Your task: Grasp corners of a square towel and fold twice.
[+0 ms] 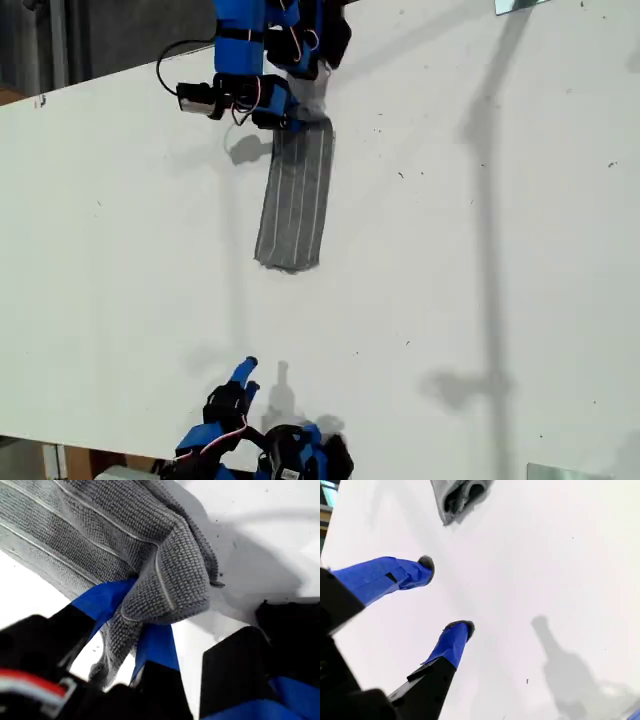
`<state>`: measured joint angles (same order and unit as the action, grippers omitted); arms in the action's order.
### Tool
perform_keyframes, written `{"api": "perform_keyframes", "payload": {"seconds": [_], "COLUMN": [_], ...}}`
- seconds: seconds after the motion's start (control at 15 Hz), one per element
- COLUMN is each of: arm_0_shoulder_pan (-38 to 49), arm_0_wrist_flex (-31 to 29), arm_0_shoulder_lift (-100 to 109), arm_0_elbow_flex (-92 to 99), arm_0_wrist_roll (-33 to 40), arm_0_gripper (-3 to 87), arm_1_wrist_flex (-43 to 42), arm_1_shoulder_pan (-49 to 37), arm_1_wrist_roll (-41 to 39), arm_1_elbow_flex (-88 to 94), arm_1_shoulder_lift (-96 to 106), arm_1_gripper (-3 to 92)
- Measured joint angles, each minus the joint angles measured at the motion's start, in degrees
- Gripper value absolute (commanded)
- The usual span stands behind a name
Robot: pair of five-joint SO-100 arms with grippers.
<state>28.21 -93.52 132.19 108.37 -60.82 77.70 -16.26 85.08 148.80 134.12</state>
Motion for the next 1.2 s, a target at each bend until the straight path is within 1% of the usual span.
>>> {"api": "perform_keyframes", "payload": {"seconds": [0.07, 0.2, 0.27, 0.4, 0.47, 0.53, 0.6, 0.67, 0.8, 1.0, 1.2], "arm_0_shoulder_pan": [-1.1, -3.1, -4.3, -10.2, -12.0, -13.6, -14.4, -14.9, -14.8, -14.9, -14.9], "arm_0_wrist_flex": [-0.4, -0.1, -0.2, -0.2, 0.7, 3.0, 4.6, 6.1, 7.6, 8.2, 9.1], "arm_0_shoulder_lift": [4.1, 19.6, 29.7, 43.7, 50.0, 57.6, 63.3, 64.7, 66.1, 66.4, 66.4], "arm_0_elbow_flex": [3.0, 13.9, 20.0, 27.0, 31.9, 38.8, 45.0, 48.0, 51.2, 54.2, 56.5], "arm_0_wrist_roll": [-2.2, -8.3, -11.2, -18.6, -22.3, -25.1, -27.0, -27.9, -28.2, -28.2, -28.3], "arm_0_gripper": [20.3, 20.1, 19.8, 19.8, 19.7, 19.7, 19.7, 19.7, 19.7, 19.7, 19.7], "arm_1_wrist_flex": [1.8, 5.8, 6.1, 6.6, 6.9, 7.3, 7.6, 7.6, 6.2, 2.7, 2.2], "arm_1_shoulder_pan": [4.1, 7.9, 8.8, 8.3, 7.9, 7.2, 6.3, 5.1, 2.4, 0.7, 0.5], "arm_1_wrist_roll": [4.0, 8.8, 8.8, 9.0, 9.0, 9.1, 8.0, 6.2, 0.1, -9.4, -16.7], "arm_1_elbow_flex": [0.0, -2.5, -4.5, -7.6, -8.7, -10.0, -11.6, -13.9, -22.9, -42.3, -66.6], "arm_1_shoulder_lift": [5.2, 12.1, 12.7, 13.3, 14.0, 14.3, 14.4, 14.0, 7.4, -14.4, -41.8], "arm_1_gripper": [-0.1, -0.1, -0.1, -0.1, -0.1, -0.1, -0.1, -0.1, -0.1, -0.1, -0.1]}}
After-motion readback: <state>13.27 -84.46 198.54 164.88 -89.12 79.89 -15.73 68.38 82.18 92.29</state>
